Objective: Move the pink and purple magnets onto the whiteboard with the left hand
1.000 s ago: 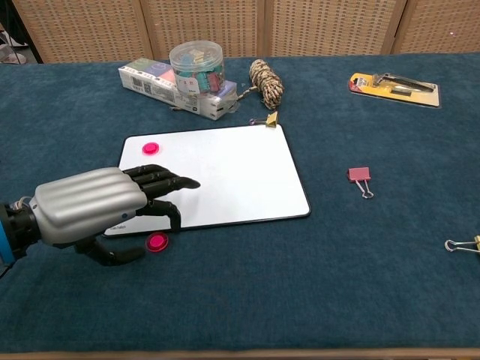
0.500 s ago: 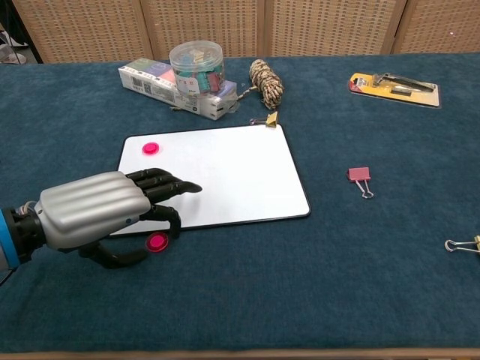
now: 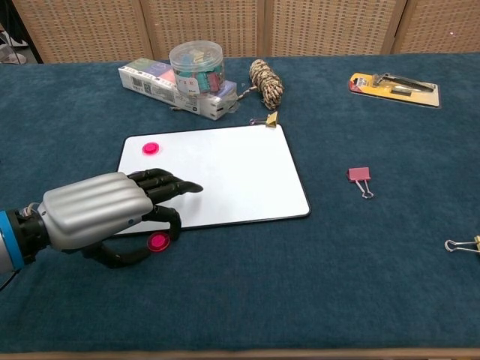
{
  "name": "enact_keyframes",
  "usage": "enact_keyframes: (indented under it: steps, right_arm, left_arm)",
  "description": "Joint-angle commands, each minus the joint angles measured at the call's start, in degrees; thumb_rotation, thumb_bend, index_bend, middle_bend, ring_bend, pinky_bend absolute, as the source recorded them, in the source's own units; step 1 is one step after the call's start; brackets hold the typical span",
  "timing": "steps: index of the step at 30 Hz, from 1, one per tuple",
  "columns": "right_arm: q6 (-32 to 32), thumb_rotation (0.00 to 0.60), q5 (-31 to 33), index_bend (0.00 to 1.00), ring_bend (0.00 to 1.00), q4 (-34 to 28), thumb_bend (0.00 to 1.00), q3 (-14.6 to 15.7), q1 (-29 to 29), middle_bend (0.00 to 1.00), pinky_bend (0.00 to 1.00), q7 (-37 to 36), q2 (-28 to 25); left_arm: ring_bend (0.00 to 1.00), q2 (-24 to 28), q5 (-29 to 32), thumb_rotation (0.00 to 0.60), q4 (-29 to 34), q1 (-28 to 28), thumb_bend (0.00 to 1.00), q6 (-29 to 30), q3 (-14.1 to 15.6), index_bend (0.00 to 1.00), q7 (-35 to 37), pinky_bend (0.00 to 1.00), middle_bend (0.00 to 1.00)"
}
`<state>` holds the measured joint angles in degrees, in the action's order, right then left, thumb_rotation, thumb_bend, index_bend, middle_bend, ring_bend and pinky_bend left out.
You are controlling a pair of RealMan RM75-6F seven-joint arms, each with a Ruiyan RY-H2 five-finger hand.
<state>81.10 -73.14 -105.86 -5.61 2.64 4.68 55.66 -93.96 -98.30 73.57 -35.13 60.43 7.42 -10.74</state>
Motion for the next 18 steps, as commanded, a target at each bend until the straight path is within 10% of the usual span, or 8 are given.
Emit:
enact_keyframes:
  steps: [1, 18]
  right_arm:
    - [-0.02, 0.6, 0.01, 0.0, 0.0, 0.02, 0.0, -0.01, 0.02, 0.0, 0.0, -0.02, 0.02]
    - [-0.14, 0.6, 0.04, 0.0, 0.0, -0.04, 0.0, 0.02, 0.03, 0.0, 0.0, -0.17, -0.06]
  left_arm:
    - [0.0, -0.06, -0.22, 0.6, -0.09, 0.04, 0.38, 0.33, 0.01, 0.65, 0.15, 0.0, 0.0]
    - [0.0, 0.24, -0.87, 0.6, 0.5, 0.38, 0.38, 2.28, -0.44, 0.69, -0.02, 0.0, 0.0]
